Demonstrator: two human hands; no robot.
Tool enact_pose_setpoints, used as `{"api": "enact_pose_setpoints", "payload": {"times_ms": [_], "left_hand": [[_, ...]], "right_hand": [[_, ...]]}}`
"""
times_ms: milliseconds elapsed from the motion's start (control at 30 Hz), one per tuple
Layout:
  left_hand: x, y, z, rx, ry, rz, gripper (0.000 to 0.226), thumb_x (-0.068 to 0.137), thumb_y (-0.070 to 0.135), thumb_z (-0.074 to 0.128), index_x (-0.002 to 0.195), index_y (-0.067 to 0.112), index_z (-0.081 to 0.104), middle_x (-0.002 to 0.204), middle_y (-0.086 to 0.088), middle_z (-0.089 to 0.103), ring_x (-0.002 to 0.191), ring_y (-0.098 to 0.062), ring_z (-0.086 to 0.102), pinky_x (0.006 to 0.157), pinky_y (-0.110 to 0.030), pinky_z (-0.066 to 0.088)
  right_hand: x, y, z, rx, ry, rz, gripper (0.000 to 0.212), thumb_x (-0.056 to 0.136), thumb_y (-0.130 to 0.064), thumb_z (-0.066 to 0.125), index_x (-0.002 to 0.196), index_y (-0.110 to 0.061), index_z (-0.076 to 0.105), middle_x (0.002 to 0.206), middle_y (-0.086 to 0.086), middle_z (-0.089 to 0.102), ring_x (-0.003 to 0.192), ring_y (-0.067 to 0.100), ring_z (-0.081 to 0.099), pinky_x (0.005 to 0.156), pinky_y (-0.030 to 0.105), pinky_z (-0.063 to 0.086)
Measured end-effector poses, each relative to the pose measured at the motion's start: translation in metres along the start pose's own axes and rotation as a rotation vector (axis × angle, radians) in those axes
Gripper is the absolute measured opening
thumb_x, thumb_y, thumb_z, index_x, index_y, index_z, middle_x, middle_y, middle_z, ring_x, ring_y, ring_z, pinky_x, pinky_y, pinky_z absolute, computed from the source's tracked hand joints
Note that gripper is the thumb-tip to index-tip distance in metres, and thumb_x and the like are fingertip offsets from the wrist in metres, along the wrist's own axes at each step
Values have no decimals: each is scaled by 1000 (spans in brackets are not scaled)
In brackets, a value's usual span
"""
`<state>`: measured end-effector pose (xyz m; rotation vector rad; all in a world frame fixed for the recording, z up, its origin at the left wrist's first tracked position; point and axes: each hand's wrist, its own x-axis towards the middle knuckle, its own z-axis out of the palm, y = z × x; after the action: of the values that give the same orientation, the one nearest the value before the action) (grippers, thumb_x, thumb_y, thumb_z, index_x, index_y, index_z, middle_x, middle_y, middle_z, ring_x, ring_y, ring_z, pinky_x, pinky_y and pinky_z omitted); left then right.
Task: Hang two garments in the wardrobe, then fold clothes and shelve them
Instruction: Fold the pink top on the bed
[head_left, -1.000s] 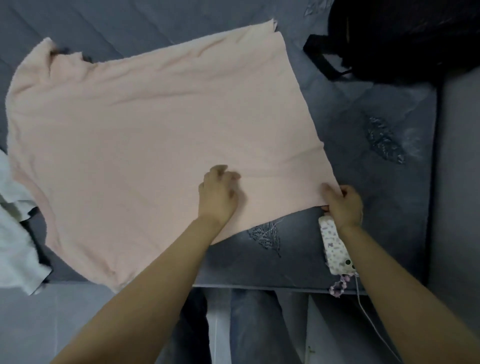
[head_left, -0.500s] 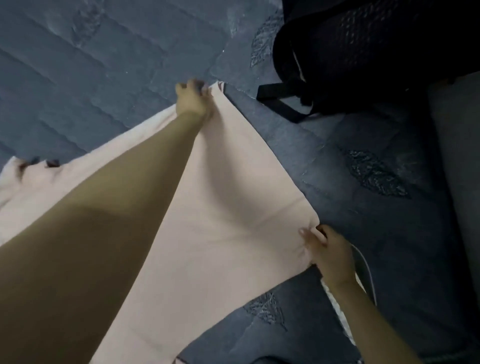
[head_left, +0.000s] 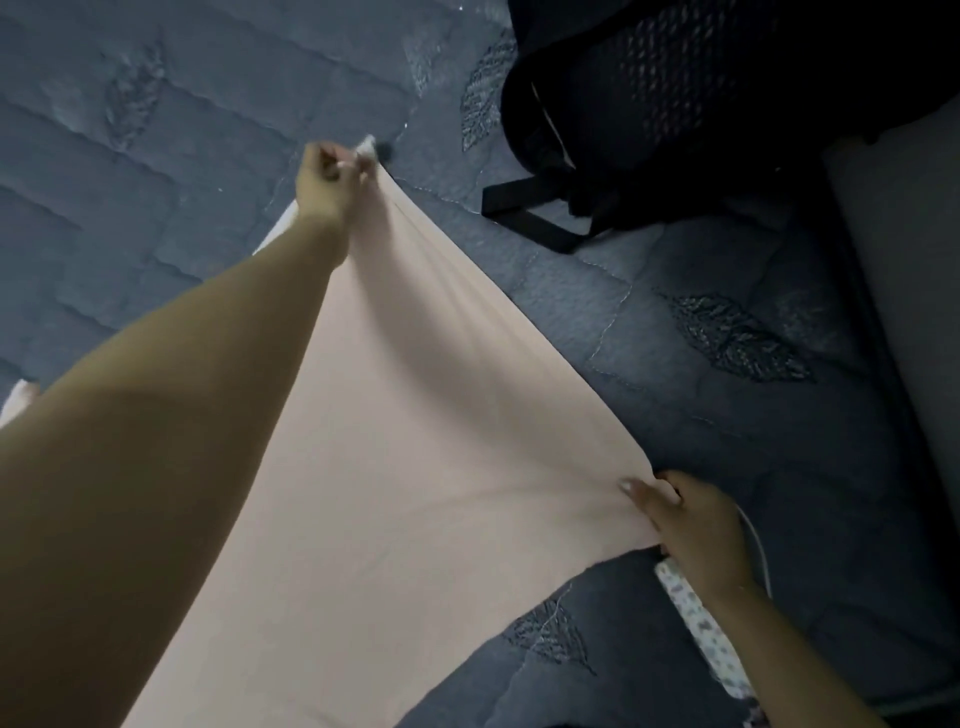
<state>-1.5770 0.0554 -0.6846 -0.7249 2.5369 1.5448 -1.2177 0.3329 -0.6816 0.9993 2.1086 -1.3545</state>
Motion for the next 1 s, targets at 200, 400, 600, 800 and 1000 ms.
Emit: {"api": "enact_pose_setpoints", "payload": {"times_ms": [200, 400, 600, 800, 1000], "left_hand": [[-82, -27, -4, 258, -231, 469, 74, 98, 18, 50, 152, 0, 3, 160, -13, 7, 149, -20, 9, 122, -33, 7], [-200, -105, 9, 900, -338, 474, 61, 102, 50, 25, 155, 29, 3, 163, -7, -9, 150, -25, -11, 118, -53, -6], [-191, -109, 6, 916, -519, 354, 64, 101, 56, 19, 153, 34, -8, 159, 1, -25, 145, -20, -27, 114, -50, -19], [-277, -95, -51, 68, -238, -20, 37, 99, 11, 50, 135, 12, 54, 143, -5, 50, 134, -18, 43, 115, -32, 30], [-423, -156, -85, -1002, 100, -1264, 14, 101, 13, 49, 103, 10, 62, 99, -12, 55, 99, -25, 61, 93, -31, 47]], "right_hand": [[-5, -3, 3, 15, 8, 1, 39, 88, -24, 70, 59, -6, 51, 56, 9, 54, 58, 23, 52, 54, 36, 45], [-2, -9, 2, 137, -3, 125, 23, 90, -21, 68, 86, 1, 67, 83, 22, 67, 69, 24, 60, 57, 39, 57], [-17, -5, 14, 465, 73, 206, 29, 90, -22, 68, 114, -5, 64, 109, 7, 68, 97, 21, 64, 83, 30, 55], [-50, 2, 44, 772, 118, 344, 42, 91, -23, 67, 131, -15, 56, 125, 1, 63, 114, 18, 59, 95, 31, 50], [-46, 3, 56, 678, 171, 332, 39, 92, -35, 65, 125, -16, 58, 118, 1, 65, 102, 16, 64, 82, 29, 56]]}}
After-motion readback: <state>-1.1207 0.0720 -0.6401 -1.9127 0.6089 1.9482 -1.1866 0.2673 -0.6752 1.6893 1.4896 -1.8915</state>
